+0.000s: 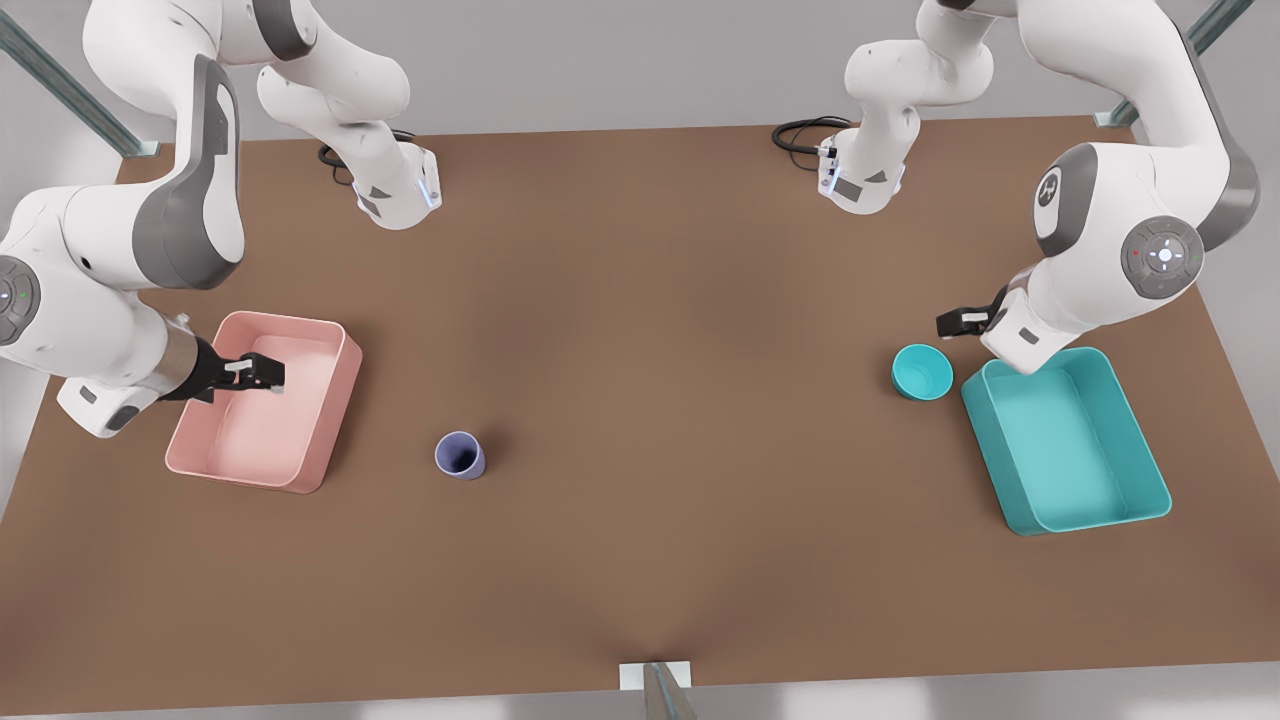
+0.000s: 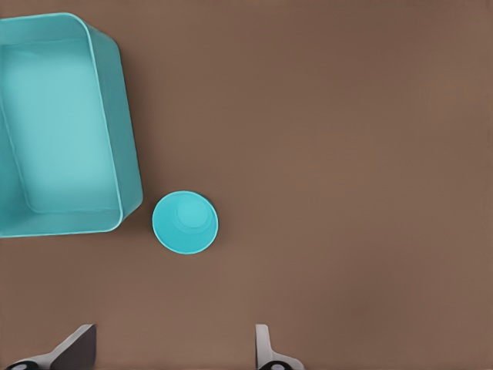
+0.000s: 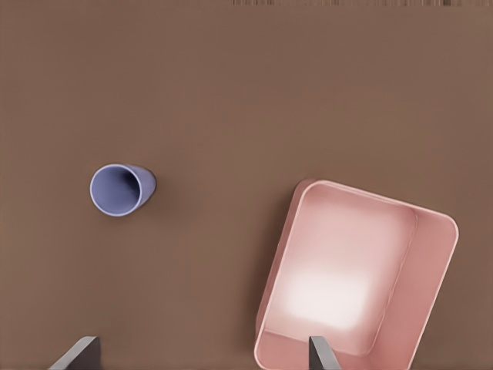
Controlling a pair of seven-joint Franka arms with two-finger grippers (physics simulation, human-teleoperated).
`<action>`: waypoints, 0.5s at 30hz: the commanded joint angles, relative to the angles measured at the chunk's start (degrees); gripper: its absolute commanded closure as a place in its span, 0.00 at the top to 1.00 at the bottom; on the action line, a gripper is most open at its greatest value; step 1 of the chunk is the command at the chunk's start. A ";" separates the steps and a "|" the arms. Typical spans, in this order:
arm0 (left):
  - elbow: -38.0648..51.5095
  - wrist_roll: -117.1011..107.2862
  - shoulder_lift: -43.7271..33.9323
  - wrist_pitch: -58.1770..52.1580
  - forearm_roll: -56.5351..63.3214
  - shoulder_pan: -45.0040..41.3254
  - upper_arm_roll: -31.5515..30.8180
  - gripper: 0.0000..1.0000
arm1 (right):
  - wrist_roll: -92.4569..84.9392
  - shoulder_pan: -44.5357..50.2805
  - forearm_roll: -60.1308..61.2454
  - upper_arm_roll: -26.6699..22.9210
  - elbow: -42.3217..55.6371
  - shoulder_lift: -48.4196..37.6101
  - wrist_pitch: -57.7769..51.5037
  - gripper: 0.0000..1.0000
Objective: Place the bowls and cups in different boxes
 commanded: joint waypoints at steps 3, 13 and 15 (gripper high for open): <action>-1.93 -0.78 0.56 2.83 0.12 -0.48 -0.02 1.00 | -1.35 0.54 0.19 0.52 0.64 2.03 1.45 1.00; -27.78 -1.13 12.42 42.74 11.37 -5.14 0.07 1.00 | 7.79 13.20 1.78 0.69 -5.77 17.16 29.04 1.00; -28.57 -1.92 13.22 42.74 11.37 -4.70 0.16 1.00 | 8.05 13.37 1.69 0.69 -10.87 16.63 35.02 1.00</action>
